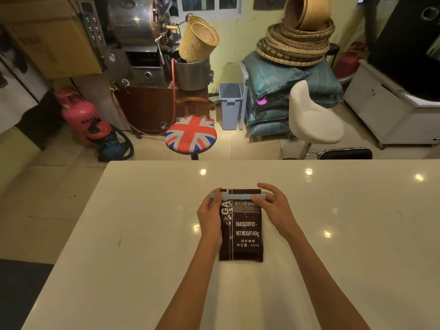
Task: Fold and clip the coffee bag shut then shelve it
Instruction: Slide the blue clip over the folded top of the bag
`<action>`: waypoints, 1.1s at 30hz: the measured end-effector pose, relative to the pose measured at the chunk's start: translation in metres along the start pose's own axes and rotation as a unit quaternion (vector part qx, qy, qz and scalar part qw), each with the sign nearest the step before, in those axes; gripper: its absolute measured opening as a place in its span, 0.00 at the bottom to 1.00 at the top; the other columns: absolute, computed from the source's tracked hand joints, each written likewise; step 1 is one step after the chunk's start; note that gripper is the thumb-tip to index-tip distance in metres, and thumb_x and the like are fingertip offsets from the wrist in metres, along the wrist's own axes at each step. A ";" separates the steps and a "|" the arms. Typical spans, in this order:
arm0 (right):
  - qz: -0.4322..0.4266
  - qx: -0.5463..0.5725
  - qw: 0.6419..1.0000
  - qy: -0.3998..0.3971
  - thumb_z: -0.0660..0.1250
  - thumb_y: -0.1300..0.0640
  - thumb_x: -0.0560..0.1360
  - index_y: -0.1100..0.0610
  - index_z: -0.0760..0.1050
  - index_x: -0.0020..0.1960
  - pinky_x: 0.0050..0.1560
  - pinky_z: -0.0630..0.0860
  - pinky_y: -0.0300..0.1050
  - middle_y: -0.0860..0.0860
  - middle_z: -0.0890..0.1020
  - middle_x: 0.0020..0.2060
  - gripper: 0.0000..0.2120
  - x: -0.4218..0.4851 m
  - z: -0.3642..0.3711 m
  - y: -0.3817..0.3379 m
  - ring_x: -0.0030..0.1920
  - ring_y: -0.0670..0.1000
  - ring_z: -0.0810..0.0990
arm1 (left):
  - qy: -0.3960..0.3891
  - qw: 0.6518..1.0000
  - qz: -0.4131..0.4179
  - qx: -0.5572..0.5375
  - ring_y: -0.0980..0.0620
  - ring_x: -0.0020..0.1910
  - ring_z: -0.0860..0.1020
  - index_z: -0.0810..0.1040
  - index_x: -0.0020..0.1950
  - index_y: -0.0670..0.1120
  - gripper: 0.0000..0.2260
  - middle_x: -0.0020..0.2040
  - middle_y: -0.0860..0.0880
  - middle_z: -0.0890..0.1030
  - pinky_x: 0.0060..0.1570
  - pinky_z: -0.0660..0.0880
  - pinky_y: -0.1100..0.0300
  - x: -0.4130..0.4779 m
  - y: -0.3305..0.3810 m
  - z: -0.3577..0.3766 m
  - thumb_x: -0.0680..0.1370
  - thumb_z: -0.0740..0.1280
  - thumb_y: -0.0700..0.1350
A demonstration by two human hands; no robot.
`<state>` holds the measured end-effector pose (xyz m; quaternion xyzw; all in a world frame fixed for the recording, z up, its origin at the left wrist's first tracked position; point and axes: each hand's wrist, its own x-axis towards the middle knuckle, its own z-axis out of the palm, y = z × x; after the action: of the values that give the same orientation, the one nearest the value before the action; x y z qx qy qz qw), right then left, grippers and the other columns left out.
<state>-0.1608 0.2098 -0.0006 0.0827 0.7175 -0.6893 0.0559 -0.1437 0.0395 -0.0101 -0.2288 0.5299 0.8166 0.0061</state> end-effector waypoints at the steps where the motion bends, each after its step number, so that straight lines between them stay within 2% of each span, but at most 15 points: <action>1: -0.002 0.000 1.000 0.001 0.70 0.58 0.75 0.55 0.72 0.65 0.46 0.83 0.45 0.55 0.84 0.48 0.19 0.001 0.001 0.001 0.49 0.51 0.85 | 0.011 1.000 0.002 -0.001 0.46 0.46 0.85 0.82 0.56 0.48 0.11 0.49 0.43 0.85 0.43 0.82 0.52 0.001 -0.002 0.001 0.78 0.67 0.51; 7: -0.008 -0.006 1.000 0.001 0.69 0.59 0.76 0.57 0.73 0.65 0.44 0.84 0.44 0.53 0.83 0.48 0.18 0.004 0.003 0.002 0.46 0.49 0.84 | 0.059 0.998 0.010 -0.030 0.53 0.36 0.84 0.83 0.53 0.46 0.08 0.41 0.46 0.85 0.35 0.80 0.57 0.001 -0.004 0.006 0.78 0.67 0.46; 13: -0.010 -0.005 1.000 0.006 0.69 0.60 0.76 0.57 0.73 0.65 0.42 0.84 0.43 0.55 0.83 0.48 0.17 0.005 0.005 0.003 0.46 0.49 0.84 | 0.081 0.996 0.011 -0.031 0.50 0.39 0.84 0.83 0.53 0.46 0.08 0.42 0.45 0.85 0.37 0.81 0.56 0.005 -0.008 0.008 0.78 0.68 0.46; 23: -0.009 -0.003 1.000 0.013 0.69 0.59 0.76 0.58 0.72 0.64 0.42 0.84 0.42 0.56 0.83 0.49 0.17 0.004 0.000 0.007 0.47 0.50 0.84 | 0.074 0.997 0.015 -0.025 0.49 0.39 0.84 0.83 0.52 0.44 0.09 0.44 0.42 0.84 0.37 0.82 0.56 0.009 -0.011 0.011 0.77 0.68 0.47; 28: -0.011 0.001 1.000 0.010 0.69 0.60 0.76 0.58 0.72 0.64 0.41 0.83 0.40 0.54 0.84 0.46 0.17 0.005 0.001 0.007 0.45 0.49 0.85 | 0.084 0.996 0.021 -0.032 0.47 0.41 0.83 0.84 0.50 0.45 0.07 0.44 0.42 0.85 0.37 0.81 0.55 0.010 -0.010 0.012 0.77 0.68 0.46; 33: -0.013 -0.005 1.000 0.012 0.69 0.60 0.76 0.59 0.73 0.64 0.40 0.83 0.39 0.54 0.83 0.47 0.17 0.006 0.001 0.008 0.45 0.49 0.84 | 0.082 0.996 0.027 -0.031 0.47 0.40 0.83 0.84 0.49 0.43 0.07 0.47 0.37 0.84 0.36 0.81 0.55 0.013 -0.012 0.012 0.77 0.68 0.44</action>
<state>-0.1651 0.2096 -0.0094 0.0807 0.7225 -0.6855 0.0387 -0.1571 0.0519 -0.0211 -0.2810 0.5092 0.8108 -0.0661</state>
